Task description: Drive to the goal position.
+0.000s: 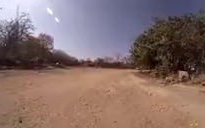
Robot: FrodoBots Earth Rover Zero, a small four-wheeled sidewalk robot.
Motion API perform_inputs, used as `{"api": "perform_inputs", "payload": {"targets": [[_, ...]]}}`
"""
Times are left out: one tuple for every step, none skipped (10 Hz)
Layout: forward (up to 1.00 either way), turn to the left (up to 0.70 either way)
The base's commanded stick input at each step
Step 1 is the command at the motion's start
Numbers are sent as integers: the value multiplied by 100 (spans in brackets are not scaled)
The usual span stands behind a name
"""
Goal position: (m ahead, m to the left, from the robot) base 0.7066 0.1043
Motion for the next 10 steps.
{"api": "perform_inputs", "payload": {"targets": [[50,0],[50,0],[50,0],[50,0],[50,0],[50,0],[50,0],[50,0],[50,0],[50,0]]}}
